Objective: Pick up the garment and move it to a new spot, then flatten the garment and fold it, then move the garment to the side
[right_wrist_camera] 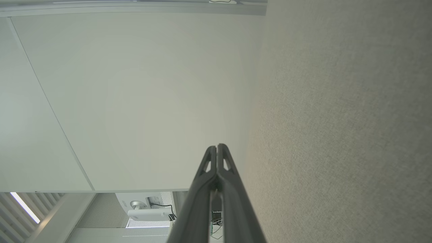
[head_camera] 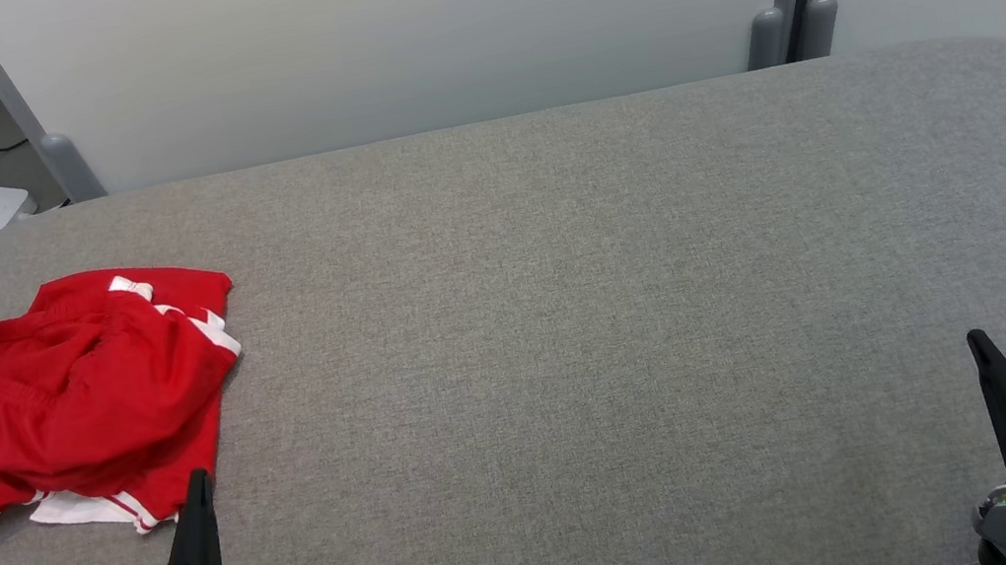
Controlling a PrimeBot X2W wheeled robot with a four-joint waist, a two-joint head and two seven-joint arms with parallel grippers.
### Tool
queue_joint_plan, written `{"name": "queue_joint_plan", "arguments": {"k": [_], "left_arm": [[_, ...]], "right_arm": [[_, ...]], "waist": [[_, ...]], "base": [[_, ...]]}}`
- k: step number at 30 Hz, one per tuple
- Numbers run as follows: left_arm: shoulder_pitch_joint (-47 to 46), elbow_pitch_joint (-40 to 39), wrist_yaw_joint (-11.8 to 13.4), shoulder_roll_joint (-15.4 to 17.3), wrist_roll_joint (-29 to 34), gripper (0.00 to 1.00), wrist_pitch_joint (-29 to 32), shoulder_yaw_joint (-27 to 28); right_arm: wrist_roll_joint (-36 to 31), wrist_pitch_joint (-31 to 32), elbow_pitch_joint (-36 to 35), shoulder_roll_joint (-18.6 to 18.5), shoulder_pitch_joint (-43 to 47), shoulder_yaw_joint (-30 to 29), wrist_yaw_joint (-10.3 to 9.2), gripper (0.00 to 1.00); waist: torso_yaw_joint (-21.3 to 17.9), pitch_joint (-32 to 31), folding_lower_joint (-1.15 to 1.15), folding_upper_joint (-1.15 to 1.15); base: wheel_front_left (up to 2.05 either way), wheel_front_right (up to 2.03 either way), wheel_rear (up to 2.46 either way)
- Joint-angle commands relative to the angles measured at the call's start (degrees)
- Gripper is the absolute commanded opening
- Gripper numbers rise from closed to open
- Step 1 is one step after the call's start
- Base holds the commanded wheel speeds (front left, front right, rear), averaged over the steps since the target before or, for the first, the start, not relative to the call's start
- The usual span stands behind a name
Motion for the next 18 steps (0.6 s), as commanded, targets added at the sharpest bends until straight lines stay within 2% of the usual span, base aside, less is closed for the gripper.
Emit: {"name": "queue_joint_plan", "arguments": {"k": [1,18], "left_arm": [[-3.3,-1.6,-0.5,1.1,-0.3,0.00,0.4,1.9],[-3.3,-1.6,-0.5,1.1,-0.3,0.00,0.4,1.9]], "right_arm": [[0.7,0.4,-1.8,-0.8,-0.9,0.9,0.26,0.00],[0.7,0.4,-1.8,-0.8,-0.9,0.9,0.26,0.00]], "waist": [[0.0,0.0,0.00,0.00],[0.0,0.0,0.00,0.00]], "base": [[0.00,0.00,0.00],[0.00,0.00,0.00]]}}
